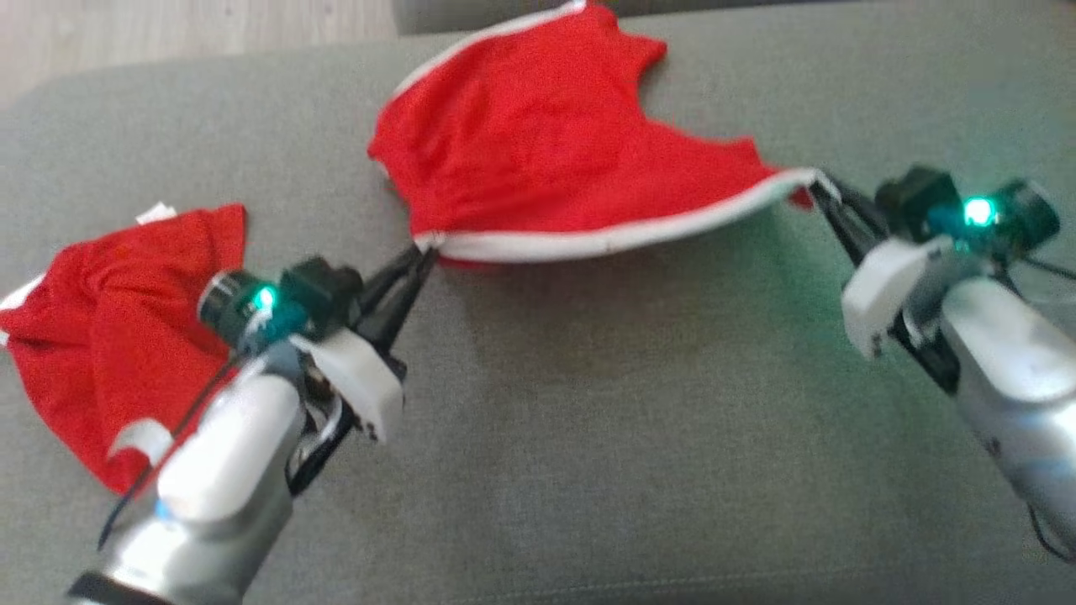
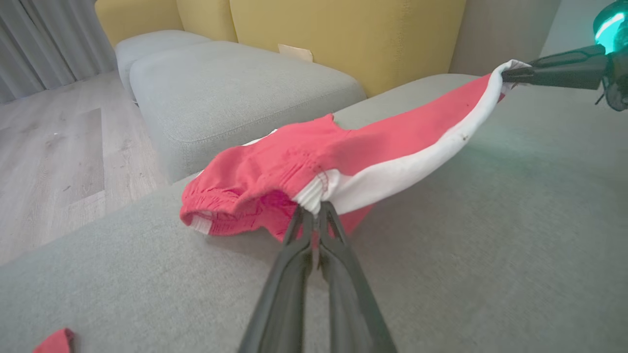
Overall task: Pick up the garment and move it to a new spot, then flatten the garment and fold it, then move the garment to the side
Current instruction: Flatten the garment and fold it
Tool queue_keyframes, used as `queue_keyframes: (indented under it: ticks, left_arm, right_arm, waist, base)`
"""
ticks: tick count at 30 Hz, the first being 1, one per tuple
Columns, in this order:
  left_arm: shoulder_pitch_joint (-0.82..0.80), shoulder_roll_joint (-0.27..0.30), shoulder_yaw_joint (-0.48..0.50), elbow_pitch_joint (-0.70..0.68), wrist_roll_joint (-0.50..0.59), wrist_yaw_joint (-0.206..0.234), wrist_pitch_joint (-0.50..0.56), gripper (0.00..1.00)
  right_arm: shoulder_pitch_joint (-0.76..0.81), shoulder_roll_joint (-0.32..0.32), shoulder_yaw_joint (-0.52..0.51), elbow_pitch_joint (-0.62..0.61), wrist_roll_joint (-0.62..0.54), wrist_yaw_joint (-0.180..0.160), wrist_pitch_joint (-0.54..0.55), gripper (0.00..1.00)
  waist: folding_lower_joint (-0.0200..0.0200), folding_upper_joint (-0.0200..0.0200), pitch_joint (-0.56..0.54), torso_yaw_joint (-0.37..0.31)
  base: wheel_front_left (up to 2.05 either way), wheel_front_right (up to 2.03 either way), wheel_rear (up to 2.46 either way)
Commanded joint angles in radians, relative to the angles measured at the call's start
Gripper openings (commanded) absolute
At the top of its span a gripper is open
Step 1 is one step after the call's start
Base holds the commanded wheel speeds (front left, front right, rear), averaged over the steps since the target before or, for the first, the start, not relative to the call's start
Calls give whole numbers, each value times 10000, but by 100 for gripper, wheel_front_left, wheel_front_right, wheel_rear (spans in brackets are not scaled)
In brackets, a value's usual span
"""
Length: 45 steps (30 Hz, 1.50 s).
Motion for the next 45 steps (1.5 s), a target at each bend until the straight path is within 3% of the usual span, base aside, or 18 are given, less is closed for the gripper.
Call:
queue_keyframes:
  ticks: [1, 7, 18, 25, 30, 34, 45]
  left_arm:
    - [-136, 401, 276, -457, -24, 15, -52, 0]
    - [727, 558, 32, -858, 119, 15, -52, 0]
    - [2164, 692, -157, -1591, 139, 131, -53, 0]
    - [3185, 1030, -500, -2829, 91, 289, 238, 0]
    - [3657, 1389, -579, -4042, 16, 501, 724, 0]
    - [3530, 1550, -416, -4620, -30, 675, 986, 0]
    - [1907, 1385, 90, -4609, -10, 728, 1317, 0]
  right_arm:
    - [309, -531, 481, -600, 584, -9, 221, 0]
    - [1237, -1854, 1681, -2105, 2132, -9, 981, 0]
    - [2538, -3719, 2675, -4346, 3896, -9, 2470, 0]
    - [3380, -5295, 3039, -6370, 5181, -9, 3782, 0]
    - [3689, -6179, 2696, -7377, 5604, -9, 4148, 0]
    - [3526, -6192, 2094, -7525, 5285, -9, 4168, 0]
    - [1713, -5096, 883, -7033, 3633, -9, 4321, 0]
  waist:
    - [0, 0, -397, 33]
    - [0, 0, -1016, 9]
    - [0, 0, -1898, -105]
    - [0, 0, -2209, -99]
    - [0, 0, -2224, -55]
    - [0, 0, -2068, -24]
    - [0, 0, -553, 336]
  base:
    - [0, 0, 0]
    - [0, 0, 0]
    - [0, 0, 0]
    - [0, 0, 0]
    - [0, 0, 0]
    - [0, 0, 0]
    - [0, 0, 0]
